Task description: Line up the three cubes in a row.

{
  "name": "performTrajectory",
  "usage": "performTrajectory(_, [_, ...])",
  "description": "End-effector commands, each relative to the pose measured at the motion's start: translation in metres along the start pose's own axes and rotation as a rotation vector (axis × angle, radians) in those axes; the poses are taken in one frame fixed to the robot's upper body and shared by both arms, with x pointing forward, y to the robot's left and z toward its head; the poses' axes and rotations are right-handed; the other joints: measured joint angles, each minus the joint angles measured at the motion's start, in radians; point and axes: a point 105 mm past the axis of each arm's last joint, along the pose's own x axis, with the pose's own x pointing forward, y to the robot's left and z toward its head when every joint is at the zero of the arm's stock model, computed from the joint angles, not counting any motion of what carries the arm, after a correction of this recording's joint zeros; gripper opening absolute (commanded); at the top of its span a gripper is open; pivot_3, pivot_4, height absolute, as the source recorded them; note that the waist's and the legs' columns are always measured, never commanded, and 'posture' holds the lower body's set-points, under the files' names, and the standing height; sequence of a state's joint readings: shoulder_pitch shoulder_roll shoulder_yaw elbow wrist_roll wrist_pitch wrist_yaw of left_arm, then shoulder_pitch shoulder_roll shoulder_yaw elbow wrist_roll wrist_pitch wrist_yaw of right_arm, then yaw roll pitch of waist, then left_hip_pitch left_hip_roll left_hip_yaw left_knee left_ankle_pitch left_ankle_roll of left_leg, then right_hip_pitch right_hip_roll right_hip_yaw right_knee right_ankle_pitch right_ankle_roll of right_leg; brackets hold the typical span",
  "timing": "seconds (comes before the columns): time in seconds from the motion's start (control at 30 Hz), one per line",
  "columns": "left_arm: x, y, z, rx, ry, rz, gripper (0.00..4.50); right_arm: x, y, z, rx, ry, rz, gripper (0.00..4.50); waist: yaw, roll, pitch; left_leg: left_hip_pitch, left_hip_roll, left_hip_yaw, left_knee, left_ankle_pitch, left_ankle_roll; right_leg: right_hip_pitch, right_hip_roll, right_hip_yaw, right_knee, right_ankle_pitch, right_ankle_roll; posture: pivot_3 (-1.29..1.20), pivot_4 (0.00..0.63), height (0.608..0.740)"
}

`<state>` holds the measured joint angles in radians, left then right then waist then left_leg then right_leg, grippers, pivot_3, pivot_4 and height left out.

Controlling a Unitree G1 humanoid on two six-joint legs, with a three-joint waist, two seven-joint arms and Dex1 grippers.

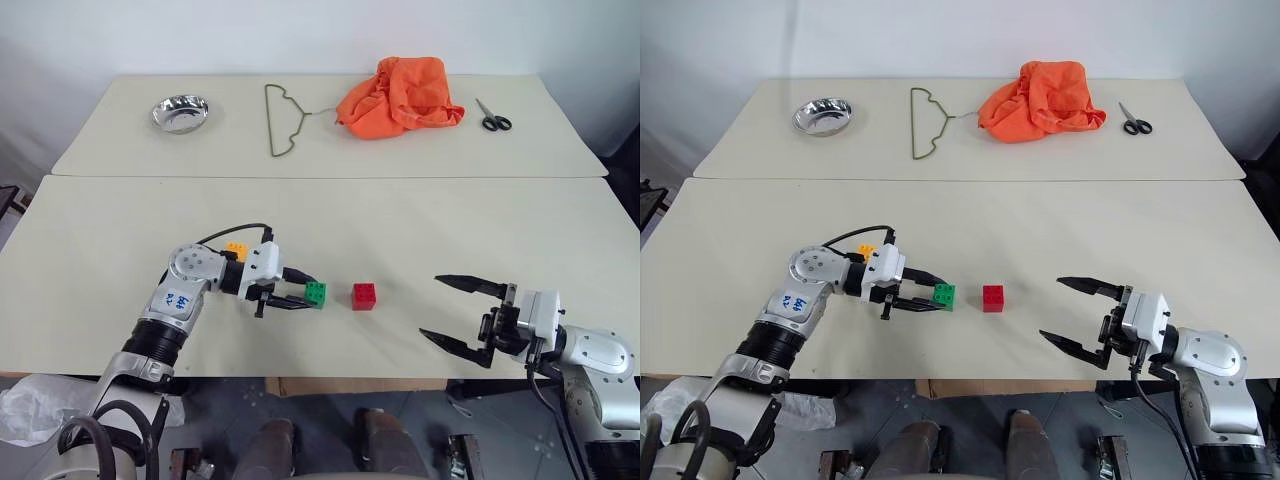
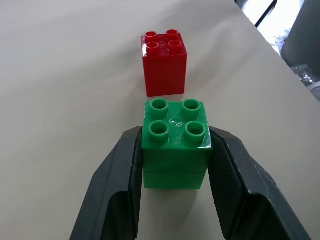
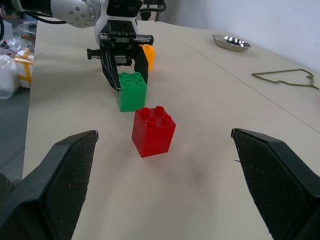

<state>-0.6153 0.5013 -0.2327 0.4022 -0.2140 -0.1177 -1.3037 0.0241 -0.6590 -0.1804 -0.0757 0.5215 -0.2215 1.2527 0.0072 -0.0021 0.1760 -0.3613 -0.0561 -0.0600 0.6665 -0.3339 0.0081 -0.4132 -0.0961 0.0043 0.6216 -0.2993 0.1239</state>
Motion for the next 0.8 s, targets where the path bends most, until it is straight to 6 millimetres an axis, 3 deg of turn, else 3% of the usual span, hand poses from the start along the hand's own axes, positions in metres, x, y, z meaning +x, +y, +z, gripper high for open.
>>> performTrajectory(0.03, [-0.004, -0.004, -0.002, -0.001, 0.012, 0.0, 1.47, -0.005, 0.005, 0.006, -0.014, 0.002, 0.061, 4.5, 0.0, 0.0, 0.0, 0.0, 0.0, 0.0, 0.0, 0.0, 0.0, 0.0, 0.0, 0.0, 0.0, 0.0, 0.0, 0.0, 0.15, 0.74])
performTrajectory(0.07, [-0.005, -0.003, -0.003, -0.003, 0.017, 0.01, 1.47, -0.006, 0.006, 0.005, -0.013, 0.01, 0.077, 4.5, 0.0, 0.0, 0.0, 0.0, 0.0, 0.0, 0.0, 0.0, 0.0, 0.0, 0.0, 0.0, 0.0, 0.0, 0.0, 0.0, 0.15, 0.74])
performTrajectory(0.17, [-0.007, -0.004, -0.006, -0.048, 0.01, 0.016, 2.43, -0.009, 0.004, 0.003, -0.014, 0.021, 0.085, 4.5, -0.002, 0.0, 0.0, 0.0, 0.0, 0.0, 0.0, 0.0, 0.0, 0.0, 0.0, 0.0, 0.0, 0.0, 0.0, 0.0, 0.15, 0.74])
performTrajectory(0.37, [-0.022, 0.005, 0.023, 0.016, -0.087, 0.108, 4.34, -0.003, 0.003, 0.004, -0.015, -0.003, 0.096, 4.5, -0.001, -0.001, 0.0, 0.0, 0.0, 0.0, 0.0, 0.0, 0.0, 0.0, -0.001, 0.0, 0.0, 0.0, 0.0, 0.0, 0.15, 0.74])
performTrajectory(0.4, [-0.024, 0.004, 0.026, 0.019, -0.096, 0.109, 4.48, -0.002, 0.003, 0.005, -0.015, -0.007, 0.097, 4.5, -0.001, -0.001, 0.0, 0.0, 0.0, 0.0, 0.0, 0.0, 0.0, 0.0, -0.001, 0.0, 0.0, 0.0, 0.0, 0.0, 0.15, 0.74])
performTrajectory(0.57, [-0.057, -0.009, 0.055, 0.033, -0.154, 0.227, 4.48, 0.009, -0.005, 0.011, -0.049, -0.062, 0.107, 4.5, -0.012, -0.001, 0.0, 0.0, 0.002, 0.0, -0.001, 0.0, 0.0, 0.0, -0.001, 0.002, 0.0, 0.0, 0.0, 0.0, 0.15, 0.74])
performTrajectory(0.7, [-0.109, -0.01, 0.045, -0.066, -0.179, 0.553, 4.48, 0.022, -0.011, 0.016, -0.035, -0.111, 0.133, 4.5, -0.011, 0.0, 0.0, 0.001, 0.002, -0.001, 0.0, 0.0, -0.001, 0.0, -0.001, 0.003, -0.001, 0.0, -0.001, 0.0, 0.15, 0.74])
performTrajectory(0.8, [-0.157, -0.015, 0.026, -0.138, -0.197, 0.879, 4.48, 0.029, -0.011, 0.019, -0.03, -0.132, 0.154, 4.5, -0.007, 0.0, 0.0, 0.002, 0.003, -0.001, -0.001, 0.0, -0.001, 0.0, -0.001, 0.004, -0.001, -0.001, -0.002, 0.0, 0.15, 0.74])
